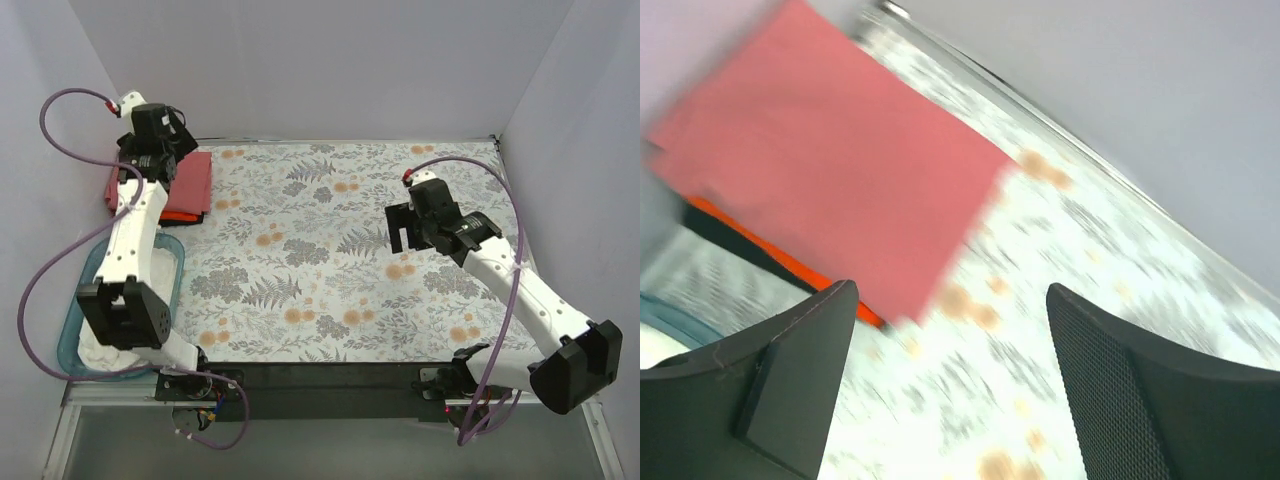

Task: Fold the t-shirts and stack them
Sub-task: Neatly place the folded tshirt to the corner

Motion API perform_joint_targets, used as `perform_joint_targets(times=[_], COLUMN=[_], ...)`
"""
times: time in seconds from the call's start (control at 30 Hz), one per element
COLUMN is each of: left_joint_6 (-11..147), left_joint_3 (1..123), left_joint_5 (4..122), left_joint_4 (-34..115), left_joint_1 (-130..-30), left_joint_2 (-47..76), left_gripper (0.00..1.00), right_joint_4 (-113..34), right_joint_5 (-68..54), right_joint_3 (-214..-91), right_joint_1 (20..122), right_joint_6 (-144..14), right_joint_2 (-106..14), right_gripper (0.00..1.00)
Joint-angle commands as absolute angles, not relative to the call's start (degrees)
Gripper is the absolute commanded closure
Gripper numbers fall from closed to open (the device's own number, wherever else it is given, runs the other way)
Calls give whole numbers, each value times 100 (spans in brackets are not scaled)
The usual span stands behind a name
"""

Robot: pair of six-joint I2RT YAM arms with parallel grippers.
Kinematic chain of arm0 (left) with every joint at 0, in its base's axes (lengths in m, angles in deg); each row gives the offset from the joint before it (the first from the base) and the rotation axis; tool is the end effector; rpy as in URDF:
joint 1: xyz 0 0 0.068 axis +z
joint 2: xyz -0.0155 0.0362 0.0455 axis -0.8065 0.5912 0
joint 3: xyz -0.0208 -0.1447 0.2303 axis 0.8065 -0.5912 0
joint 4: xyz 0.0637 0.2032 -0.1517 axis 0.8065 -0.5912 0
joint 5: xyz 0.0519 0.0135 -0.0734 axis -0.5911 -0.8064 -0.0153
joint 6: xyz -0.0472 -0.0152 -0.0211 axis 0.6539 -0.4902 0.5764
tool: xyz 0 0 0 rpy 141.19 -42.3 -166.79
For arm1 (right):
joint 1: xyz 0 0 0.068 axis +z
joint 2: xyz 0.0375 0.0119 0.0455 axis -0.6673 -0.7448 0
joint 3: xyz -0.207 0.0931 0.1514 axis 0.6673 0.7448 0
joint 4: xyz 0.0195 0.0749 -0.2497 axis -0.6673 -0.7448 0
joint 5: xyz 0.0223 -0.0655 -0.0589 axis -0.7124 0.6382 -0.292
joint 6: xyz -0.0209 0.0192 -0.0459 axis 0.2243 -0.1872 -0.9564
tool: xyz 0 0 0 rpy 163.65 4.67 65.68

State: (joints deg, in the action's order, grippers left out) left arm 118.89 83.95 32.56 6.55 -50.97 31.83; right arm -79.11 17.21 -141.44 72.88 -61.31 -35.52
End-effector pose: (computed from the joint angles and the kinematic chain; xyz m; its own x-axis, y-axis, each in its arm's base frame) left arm 0.3665 0.0314 0.3889 0.0939 -0.8164 -0.5697 -0.6207 0.3995 -0.6747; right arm 0.2251 0.1234 0.3187 -0.6677 -0.1964 -0.7181 -0.2052 0.9758 -0.0761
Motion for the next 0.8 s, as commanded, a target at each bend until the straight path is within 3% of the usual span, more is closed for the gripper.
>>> perform_joint_targets(times=[0.0, 0.07, 0.23, 0.47, 0.63, 0.77], left_joint_6=[12567, 12744, 13026, 13043, 13210, 13175], left_joint_3=[7631, 7059, 6188, 5792, 5091, 4527], left_joint_5=[4528, 5188, 5445, 3865, 2661, 2343], left_joint_4=[211, 219, -61, -1274, -1206, -959], left_joint_1=[-5682, -6121, -6764, -6764, -6756, -6764], left_joint_2=[2183, 1742, -16, -2363, -3735, -4307], left_gripper=[24, 20, 19, 18, 18, 16], right_joint_4=[-7933, -7925, -7907, -7916, -7837, -7767], right_joint_5=[2220, 2414, 3300, 3591, 3733, 3891], right_joint_3=[-13978, -13881, -13512, -13012, -12668, -12440], right_joint_1=[7113, 7007, 6936, 6928, 6928, 6928], right_joint_6=[-5861, -5712, -5228, -5737, -5737, -5632], right_joint_2=[-3041, -2803, -1723, -290, 677, 1196], right_gripper=[2, 2, 1, 2, 2, 2])
